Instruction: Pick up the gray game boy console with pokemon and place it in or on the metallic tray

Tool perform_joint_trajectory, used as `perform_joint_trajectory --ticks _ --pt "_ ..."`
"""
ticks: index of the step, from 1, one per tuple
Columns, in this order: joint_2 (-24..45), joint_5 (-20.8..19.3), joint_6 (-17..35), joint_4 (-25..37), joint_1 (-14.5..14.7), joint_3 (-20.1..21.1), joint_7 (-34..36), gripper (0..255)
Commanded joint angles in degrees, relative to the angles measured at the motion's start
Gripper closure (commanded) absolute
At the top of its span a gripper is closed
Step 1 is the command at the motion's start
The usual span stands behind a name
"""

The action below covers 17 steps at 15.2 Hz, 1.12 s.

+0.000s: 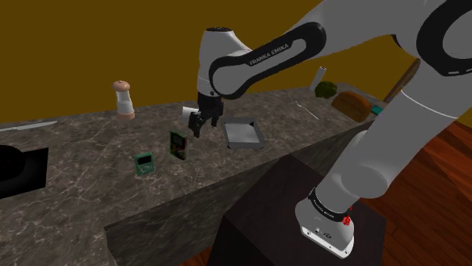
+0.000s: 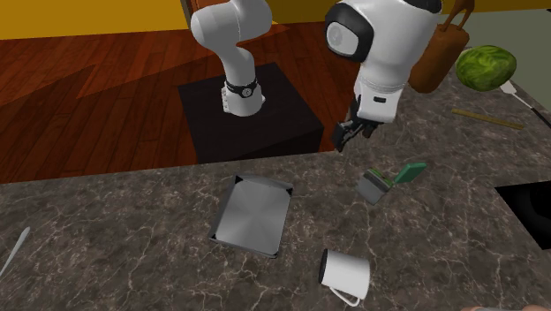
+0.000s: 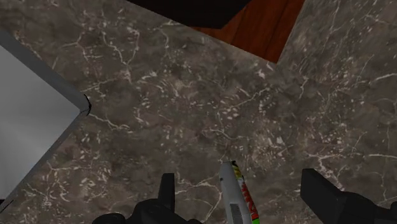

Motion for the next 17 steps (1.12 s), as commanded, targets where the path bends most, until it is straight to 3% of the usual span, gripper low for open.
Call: perform_joint_trajectory --ticks 1,5,13,17 --pt "4.23 -2.14 2.63 2.52 0.34 0.61 2.60 0" --pt "12.98 -7.27 6.77 8.54 1.55 0.50 7.54 0" --pt "17.73 -9.64 11.83 8.05 2.22 -0.43 9.20 0" --pt "17.73 -9.64 11.83 8.05 2.24 -0.45 9.19 0"
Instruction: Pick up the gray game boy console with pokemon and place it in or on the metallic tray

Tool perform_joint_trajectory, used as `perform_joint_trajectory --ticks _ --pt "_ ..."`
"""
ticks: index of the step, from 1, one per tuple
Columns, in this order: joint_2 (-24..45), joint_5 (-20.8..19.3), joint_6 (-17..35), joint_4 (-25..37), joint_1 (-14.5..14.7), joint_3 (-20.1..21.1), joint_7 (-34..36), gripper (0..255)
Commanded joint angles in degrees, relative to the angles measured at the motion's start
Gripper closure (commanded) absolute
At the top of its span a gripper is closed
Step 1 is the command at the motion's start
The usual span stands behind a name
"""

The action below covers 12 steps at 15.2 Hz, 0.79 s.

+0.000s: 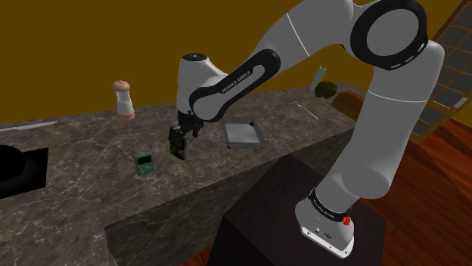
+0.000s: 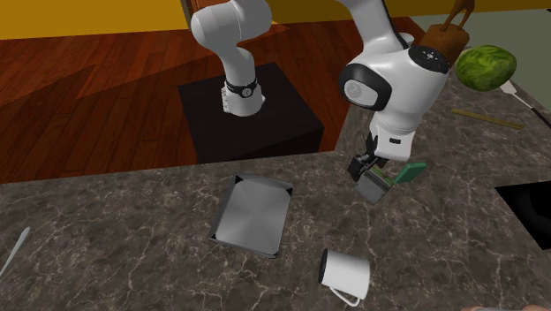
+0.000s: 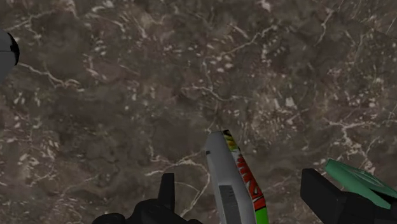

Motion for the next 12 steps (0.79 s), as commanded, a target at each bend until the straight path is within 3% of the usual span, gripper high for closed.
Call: perform_joint_trajectory --ticks 1,4,5,12 --pt "0.11 -0.06 0.09 0.02 0.04 -0.01 0.06 0" --pt "0.11 -0.06 0.09 0.02 0.04 -0.01 0.06 0" --pt "0.10 -0.05 0.09 0.02 0.03 -0.01 0.06 255" --pt "0.11 -0.06 0.10 0.01 0.03 -0.01 0.06 255"
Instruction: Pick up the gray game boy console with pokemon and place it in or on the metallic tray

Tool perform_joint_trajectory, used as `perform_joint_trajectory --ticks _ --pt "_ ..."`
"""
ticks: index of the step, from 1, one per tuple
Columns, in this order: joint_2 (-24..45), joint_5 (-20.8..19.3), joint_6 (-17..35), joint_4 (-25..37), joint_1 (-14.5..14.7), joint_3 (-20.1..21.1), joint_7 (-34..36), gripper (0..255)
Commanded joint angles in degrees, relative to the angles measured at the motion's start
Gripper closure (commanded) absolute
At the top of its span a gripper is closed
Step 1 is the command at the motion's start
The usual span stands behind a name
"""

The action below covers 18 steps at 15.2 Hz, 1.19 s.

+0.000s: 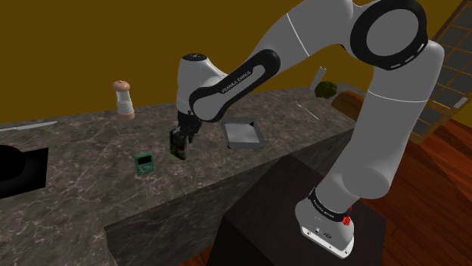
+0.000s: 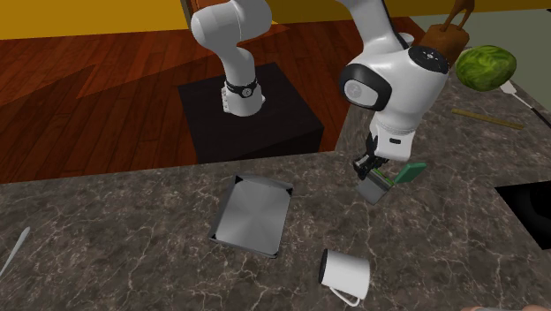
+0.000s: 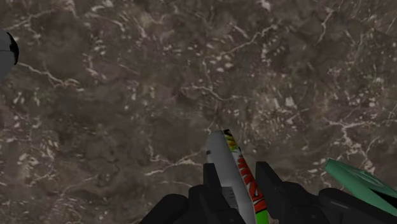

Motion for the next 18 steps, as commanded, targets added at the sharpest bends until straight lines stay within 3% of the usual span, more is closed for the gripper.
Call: perform_joint_trajectory --ticks 1,18 --pt "0.04 0.00 0.03 -0.03 0.00 0.00 0.00 255" --pt "-8.28 4.14 -11.00 3.09 -0.92 1.26 -3.00 255"
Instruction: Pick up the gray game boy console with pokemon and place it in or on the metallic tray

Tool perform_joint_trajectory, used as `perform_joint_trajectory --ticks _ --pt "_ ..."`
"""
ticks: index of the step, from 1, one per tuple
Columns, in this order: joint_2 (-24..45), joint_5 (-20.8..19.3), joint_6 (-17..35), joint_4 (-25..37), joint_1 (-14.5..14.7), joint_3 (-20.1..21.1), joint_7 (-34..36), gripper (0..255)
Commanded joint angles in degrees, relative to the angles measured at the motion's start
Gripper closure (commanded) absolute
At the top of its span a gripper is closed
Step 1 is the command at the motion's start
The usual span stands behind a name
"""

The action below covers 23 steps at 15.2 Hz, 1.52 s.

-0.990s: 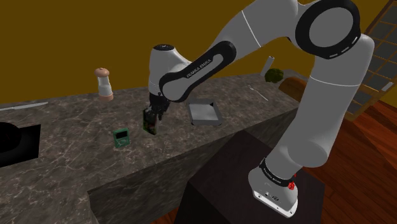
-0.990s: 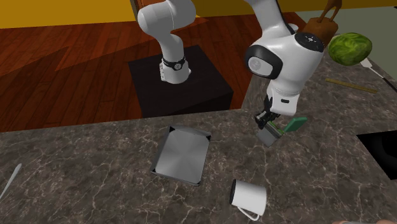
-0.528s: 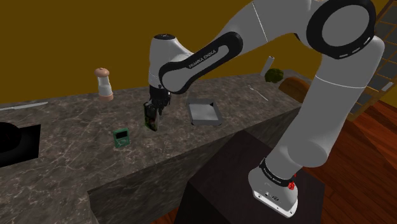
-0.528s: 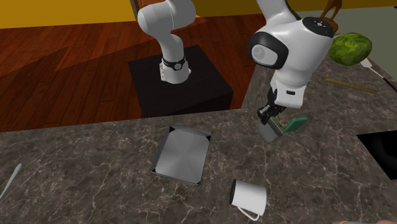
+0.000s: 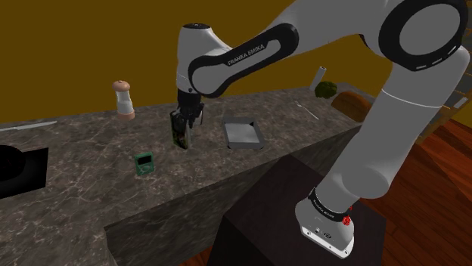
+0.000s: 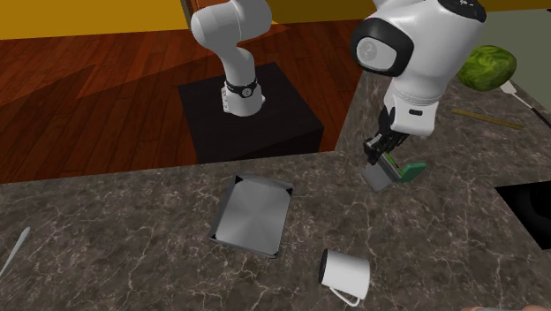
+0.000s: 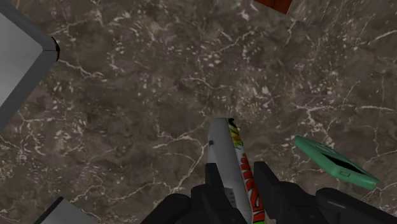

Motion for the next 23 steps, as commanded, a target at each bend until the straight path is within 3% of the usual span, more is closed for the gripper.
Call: perform_joint_trajectory --ticks 1,7,15,23 --pt "-1.07 0.50 -1.43 0.41 -0.15 0.04 -0.47 255" --pt "-3.35 1.49 -5.56 2.38 -0.27 0.15 -1.22 255" --pt "-12.98 4.92 -5.21 -7.15 -5.44 -4.94 -13.42 255" --pt "-19.50 5.45 -6.43 -12.47 -10.19 -11.78 -25.36 255"
